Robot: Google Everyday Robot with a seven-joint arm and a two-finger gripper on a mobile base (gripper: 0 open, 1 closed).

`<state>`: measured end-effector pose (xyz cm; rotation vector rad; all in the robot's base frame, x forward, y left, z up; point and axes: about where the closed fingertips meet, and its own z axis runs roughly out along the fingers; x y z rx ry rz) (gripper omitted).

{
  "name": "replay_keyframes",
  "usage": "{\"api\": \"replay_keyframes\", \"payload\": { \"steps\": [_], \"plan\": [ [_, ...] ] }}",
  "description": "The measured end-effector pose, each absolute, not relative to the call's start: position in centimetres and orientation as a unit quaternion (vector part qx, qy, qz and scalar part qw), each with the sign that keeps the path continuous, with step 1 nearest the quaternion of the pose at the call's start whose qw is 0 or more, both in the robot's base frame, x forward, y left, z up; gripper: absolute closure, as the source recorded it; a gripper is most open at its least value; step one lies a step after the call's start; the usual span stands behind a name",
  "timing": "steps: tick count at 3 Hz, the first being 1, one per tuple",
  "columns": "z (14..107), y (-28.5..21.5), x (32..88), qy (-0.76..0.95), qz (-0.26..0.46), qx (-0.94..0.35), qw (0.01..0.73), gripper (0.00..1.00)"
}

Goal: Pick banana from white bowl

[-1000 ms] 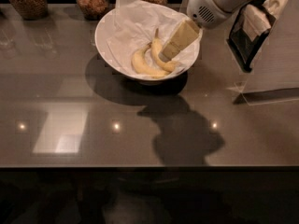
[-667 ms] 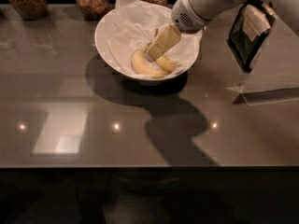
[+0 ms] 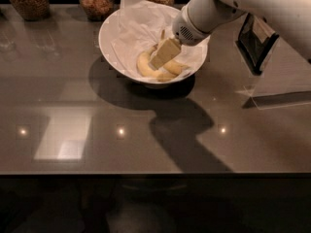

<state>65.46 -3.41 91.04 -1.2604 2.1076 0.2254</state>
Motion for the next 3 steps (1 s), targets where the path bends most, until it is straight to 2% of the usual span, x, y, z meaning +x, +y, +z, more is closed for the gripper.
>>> {"api": "replay_keyframes", "payload": {
  "steps": [1, 3],
  "plan": [
    [88.9, -3.4, 65.4, 0.813, 0.079, -0.480, 0.320, 0.31],
    [86.1, -4.6, 66.1, 0.821, 0.038, -0.474, 0.316, 0.29]
  ]
}}
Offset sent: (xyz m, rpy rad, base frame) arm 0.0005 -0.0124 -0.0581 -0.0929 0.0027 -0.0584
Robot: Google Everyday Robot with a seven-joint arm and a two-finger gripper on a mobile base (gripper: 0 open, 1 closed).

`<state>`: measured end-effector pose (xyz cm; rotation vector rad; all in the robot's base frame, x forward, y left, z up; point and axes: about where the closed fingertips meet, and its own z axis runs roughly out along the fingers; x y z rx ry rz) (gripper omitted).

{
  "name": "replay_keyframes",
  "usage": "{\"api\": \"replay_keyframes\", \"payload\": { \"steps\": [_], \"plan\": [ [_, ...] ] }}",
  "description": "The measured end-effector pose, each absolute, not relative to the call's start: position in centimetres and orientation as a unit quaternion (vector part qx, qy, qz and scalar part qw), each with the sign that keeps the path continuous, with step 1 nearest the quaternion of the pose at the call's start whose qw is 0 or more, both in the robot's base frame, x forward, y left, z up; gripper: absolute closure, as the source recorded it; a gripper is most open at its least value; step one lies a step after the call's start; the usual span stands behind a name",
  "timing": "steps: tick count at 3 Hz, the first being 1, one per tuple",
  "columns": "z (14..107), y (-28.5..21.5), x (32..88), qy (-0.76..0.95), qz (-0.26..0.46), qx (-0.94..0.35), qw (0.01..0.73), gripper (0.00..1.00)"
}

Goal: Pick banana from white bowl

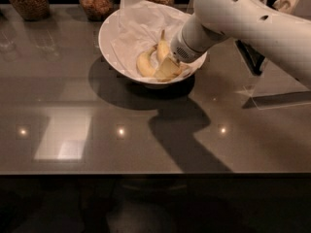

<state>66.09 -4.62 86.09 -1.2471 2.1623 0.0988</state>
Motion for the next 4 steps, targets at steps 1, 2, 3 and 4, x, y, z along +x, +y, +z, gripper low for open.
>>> {"api": "replay_keyframes", "payload": {
  "steps": [1, 2, 3, 4],
  "plan": [
    [85.16, -5.57, 67.06, 0.827, 0.015, -0.466, 0.314, 0.40],
    [84.86, -6.05, 67.30, 0.832, 0.006, -0.460, 0.309, 0.58],
    [85.05, -6.05, 67.19, 0.832, 0.006, -0.460, 0.309, 0.82],
    [84.91, -6.44, 67.24, 0.840, -0.002, -0.453, 0.299, 1.00]
  ]
}}
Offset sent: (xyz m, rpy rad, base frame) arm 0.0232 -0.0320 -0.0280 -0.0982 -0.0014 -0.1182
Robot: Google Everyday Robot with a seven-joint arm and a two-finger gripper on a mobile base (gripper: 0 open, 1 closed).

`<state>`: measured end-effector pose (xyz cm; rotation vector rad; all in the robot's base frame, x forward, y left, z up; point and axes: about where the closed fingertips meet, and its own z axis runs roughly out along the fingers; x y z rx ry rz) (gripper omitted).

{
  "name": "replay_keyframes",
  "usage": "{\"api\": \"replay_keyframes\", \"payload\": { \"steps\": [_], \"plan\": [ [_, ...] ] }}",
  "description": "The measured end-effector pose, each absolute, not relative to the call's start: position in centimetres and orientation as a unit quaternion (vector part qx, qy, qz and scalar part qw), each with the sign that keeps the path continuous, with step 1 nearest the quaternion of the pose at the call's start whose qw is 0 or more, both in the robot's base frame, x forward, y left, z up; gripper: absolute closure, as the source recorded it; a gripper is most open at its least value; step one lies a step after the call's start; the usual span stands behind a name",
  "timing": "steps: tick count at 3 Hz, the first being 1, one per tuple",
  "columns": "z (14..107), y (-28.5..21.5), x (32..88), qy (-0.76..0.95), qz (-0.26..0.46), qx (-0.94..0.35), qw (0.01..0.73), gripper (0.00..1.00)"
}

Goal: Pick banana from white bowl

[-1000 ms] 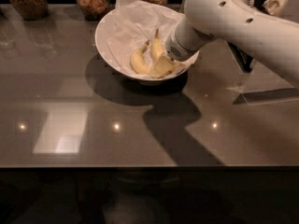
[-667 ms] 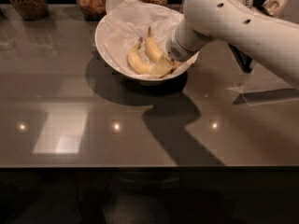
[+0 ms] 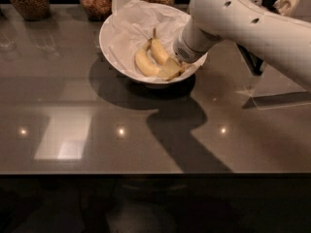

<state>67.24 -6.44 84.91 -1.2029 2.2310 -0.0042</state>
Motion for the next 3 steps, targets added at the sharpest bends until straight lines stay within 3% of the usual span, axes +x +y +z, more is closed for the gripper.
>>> {"api": "replay_keyframes", "payload": {
  "steps": [3],
  "plan": [
    [89.0, -5.4, 67.2, 0.830, 0.031, -0.445, 0.334, 1.00]
  ]
}}
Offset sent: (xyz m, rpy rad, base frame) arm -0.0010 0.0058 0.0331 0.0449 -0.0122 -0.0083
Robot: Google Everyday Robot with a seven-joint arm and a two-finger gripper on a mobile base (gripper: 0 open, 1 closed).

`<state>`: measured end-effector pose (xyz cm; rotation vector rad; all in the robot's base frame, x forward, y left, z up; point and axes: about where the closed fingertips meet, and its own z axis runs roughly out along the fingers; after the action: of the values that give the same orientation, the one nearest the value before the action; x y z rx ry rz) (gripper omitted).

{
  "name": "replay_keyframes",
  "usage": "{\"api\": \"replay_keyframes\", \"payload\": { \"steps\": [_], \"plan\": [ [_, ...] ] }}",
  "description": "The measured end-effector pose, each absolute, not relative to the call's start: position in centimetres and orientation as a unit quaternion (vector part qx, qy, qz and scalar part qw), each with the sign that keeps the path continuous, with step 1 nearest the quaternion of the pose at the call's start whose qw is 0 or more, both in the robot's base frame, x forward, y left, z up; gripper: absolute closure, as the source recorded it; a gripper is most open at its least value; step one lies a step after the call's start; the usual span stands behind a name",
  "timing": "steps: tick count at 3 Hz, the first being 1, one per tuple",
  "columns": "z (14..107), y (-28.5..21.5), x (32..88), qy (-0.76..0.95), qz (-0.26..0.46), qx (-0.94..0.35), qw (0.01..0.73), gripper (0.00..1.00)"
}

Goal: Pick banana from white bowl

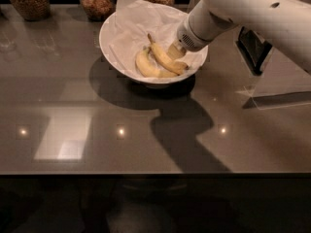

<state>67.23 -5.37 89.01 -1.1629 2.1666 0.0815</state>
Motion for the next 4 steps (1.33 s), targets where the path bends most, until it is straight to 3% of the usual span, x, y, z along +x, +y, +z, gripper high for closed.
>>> {"api": "replay_keyframes", "payload": {
  "steps": [2, 4],
  "plan": [
    [93.4, -4.0, 67.2, 0.806, 0.062, -0.457, 0.372, 1.00],
    [92.3, -6.8, 68.9, 0.805, 0.060, -0.467, 0.360, 0.58]
  ]
}}
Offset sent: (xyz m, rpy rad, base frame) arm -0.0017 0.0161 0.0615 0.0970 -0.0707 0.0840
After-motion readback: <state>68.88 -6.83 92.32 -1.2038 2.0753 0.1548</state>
